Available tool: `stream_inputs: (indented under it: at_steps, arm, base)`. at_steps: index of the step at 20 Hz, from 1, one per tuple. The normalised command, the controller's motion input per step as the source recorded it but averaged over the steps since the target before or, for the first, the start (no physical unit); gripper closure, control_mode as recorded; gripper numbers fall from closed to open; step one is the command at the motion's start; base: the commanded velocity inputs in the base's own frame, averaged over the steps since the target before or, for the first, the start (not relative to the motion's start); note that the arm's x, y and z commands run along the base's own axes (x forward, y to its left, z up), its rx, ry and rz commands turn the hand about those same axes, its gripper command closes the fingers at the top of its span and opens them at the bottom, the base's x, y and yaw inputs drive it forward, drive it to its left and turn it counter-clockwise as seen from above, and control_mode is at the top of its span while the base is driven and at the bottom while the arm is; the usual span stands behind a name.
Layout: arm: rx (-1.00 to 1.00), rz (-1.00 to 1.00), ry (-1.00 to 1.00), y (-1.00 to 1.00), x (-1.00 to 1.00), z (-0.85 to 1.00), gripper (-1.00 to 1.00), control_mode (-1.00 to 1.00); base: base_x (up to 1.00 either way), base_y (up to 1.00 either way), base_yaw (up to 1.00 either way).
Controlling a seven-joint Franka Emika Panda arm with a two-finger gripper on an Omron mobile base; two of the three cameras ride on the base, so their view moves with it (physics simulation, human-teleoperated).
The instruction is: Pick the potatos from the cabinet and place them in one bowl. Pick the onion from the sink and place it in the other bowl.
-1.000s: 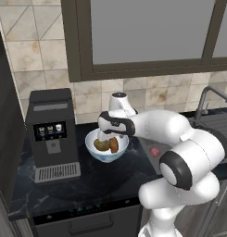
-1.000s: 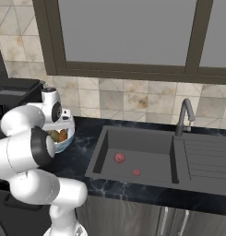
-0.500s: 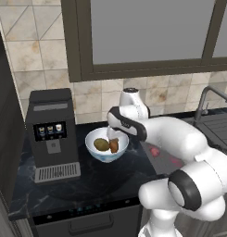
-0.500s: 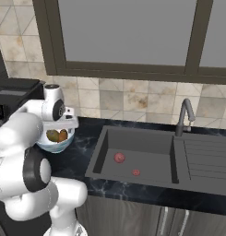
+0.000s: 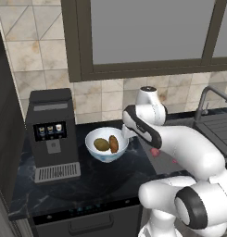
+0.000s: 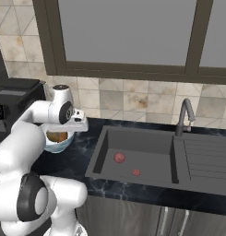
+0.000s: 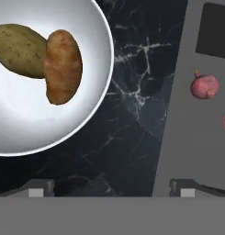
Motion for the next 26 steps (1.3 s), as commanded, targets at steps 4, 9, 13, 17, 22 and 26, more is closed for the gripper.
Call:
stream_inputs:
  at_steps: [4,9,13,17,22,26]
  arm:
    - [0.00,-0.08,0.00,-0.62,-0.05,0.01,-1.00,-1.00]
    - [0.00,-0.06,0.00,-0.59,-0.01,0.00,-1.00,-1.00]
    - [0.00,-0.04,0.00,-0.50,0.00,0.00,-1.00,-1.00]
    - [0.00,0.00,0.00,-0.39,0.09,0.00,-1.00,-1.00]
    - [0.00,0.00,0.00,-0.32,0.18,0.00,-1.00,-1.00]
    - [0.00,0.00,0.00,-0.34,0.12,0.00,-1.00,-1.00]
  base:
    - [0.00,0.00,0.00]
    - [0.00,0.00,0.00]
    - [0.00,0.00,0.00]
    - [0.00,0.00,0.00]
    - [0.00,0.00,0.00]
    - [0.00,0.00,0.00]
